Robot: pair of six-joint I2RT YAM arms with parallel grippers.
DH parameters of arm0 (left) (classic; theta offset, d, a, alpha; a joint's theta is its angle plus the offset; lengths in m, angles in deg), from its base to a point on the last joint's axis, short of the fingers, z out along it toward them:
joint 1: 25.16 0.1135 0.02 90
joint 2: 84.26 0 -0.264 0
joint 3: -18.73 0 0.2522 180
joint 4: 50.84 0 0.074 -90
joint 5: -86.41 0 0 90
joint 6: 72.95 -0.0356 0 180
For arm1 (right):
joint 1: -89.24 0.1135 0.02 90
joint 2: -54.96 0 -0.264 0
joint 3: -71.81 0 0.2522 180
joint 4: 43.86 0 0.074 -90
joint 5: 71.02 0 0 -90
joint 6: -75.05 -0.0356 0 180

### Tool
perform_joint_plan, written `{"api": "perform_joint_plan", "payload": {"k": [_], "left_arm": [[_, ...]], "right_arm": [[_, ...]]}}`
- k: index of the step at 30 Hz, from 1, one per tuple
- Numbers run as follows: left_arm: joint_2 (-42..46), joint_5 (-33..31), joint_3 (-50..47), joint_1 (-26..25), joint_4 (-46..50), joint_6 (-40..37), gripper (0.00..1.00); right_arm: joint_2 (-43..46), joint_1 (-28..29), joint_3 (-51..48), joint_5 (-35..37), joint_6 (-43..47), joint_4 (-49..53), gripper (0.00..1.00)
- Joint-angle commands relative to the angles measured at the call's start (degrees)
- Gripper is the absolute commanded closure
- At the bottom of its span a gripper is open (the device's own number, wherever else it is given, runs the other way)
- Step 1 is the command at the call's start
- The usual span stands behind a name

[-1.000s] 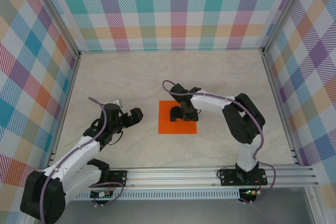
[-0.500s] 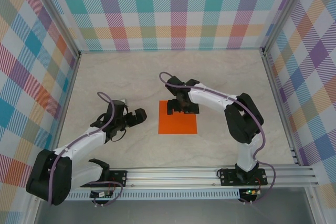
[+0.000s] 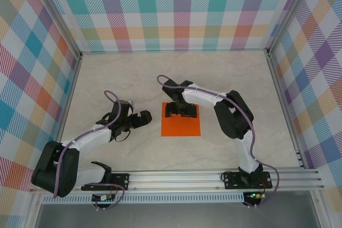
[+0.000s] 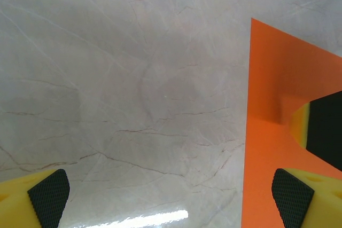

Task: Fold a paper plane with a square sheet of paper (pick it up from the middle)
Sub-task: Fold the square sheet of paper in half at the center of the table.

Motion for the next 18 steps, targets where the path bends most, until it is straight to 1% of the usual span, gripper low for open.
{"api": "perform_joint_plan", "payload": {"k": [1,8,12,15,18], "left_arm": [[-0.4,0.8,1.1,-0.6,-1.2,-1.5,0.00],[0.0,1.0,0.9,-0.6,-0.9,-1.6,0.00],[0.6,1.1,0.7,-0.6,-0.7,-1.6,0.00],[1.0,1.3,0.6,-0.6,-0.6,-1.5,0.00],[0.9,1.9,1.0,-0.6,-0.4,-1.5,0.00]], "right_arm": [[-1.8,0.6,2.1,0.3,-1.4,3.1,0.00],[-5.2,0.8,0.1,-1.0,-1.3,2.6,0.00],[-5.3,0.7,-1.1,-1.4,-1.3,1.9,0.00],[-5.1,0.7,-0.2,-1.3,-1.0,2.3,0.00],[-4.5,0.8,2.3,0.5,-0.4,4.6,0.00]]}}
